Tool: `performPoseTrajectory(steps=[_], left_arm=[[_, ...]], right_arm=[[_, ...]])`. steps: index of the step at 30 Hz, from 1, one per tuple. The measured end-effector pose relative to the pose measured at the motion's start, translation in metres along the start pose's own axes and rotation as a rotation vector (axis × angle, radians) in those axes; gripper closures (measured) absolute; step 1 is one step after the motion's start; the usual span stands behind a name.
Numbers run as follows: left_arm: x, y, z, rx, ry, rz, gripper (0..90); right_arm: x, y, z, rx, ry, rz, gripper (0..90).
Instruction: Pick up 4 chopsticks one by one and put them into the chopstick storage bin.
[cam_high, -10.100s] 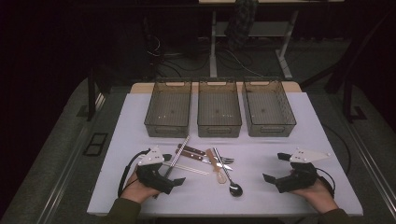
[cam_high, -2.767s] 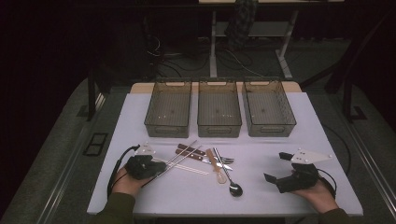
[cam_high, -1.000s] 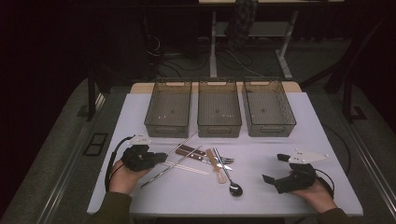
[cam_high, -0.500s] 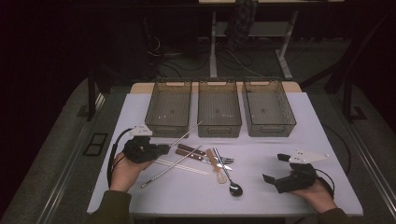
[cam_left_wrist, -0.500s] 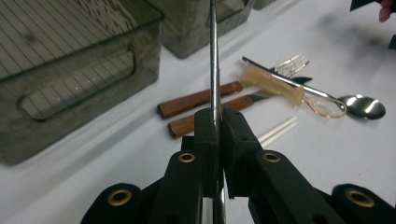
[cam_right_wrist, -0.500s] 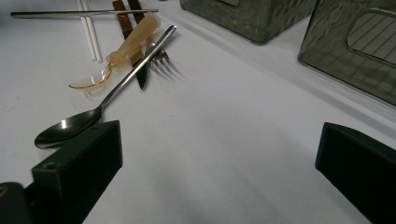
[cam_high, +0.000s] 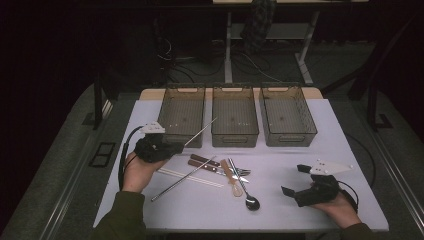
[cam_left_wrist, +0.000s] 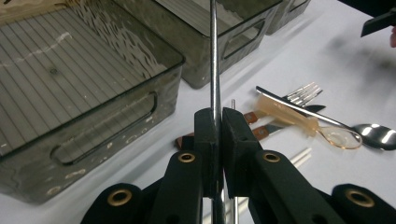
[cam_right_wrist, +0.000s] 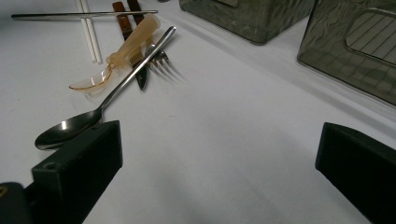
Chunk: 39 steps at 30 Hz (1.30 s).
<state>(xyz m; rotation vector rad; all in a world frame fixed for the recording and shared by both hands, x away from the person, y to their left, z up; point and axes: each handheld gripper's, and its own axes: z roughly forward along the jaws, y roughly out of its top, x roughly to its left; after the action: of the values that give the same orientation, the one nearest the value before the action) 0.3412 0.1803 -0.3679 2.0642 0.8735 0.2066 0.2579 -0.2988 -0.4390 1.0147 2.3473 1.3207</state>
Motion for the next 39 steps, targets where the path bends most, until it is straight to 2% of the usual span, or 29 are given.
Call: performPoseTrajectory(steps=[8, 17, 27, 30, 35, 39], left_arm=[[0.006, 0.011, 0.007, 0.011, 0.012, 0.003, 84.6], [0.015, 0.026, 0.014, 0.029, 0.027, 0.007, 84.6], [0.027, 0.043, 0.022, -0.006, 0.044, 0.0, 84.7], [0.033, 0.047, 0.023, -0.016, 0.052, 0.013, 84.7], [0.047, 0.055, 0.024, -0.039, 0.071, -0.014, 84.7], [0.057, 0.056, 0.028, -0.023, 0.092, -0.024, 84.7]], right_arm=[[0.0, 0.0, 0.0, -0.002, -0.001, 0.006, 0.5], [-0.003, -0.001, -0.001, -0.014, 0.003, 0.034, 0.5], [-0.003, -0.002, -0.002, -0.015, -0.007, 0.034, 0.5], [-0.003, -0.002, -0.002, -0.015, -0.009, 0.037, 0.5], [-0.002, -0.002, -0.003, -0.021, -0.007, 0.034, 0.5], [-0.002, -0.002, -0.003, -0.02, -0.008, 0.037, 0.5]])
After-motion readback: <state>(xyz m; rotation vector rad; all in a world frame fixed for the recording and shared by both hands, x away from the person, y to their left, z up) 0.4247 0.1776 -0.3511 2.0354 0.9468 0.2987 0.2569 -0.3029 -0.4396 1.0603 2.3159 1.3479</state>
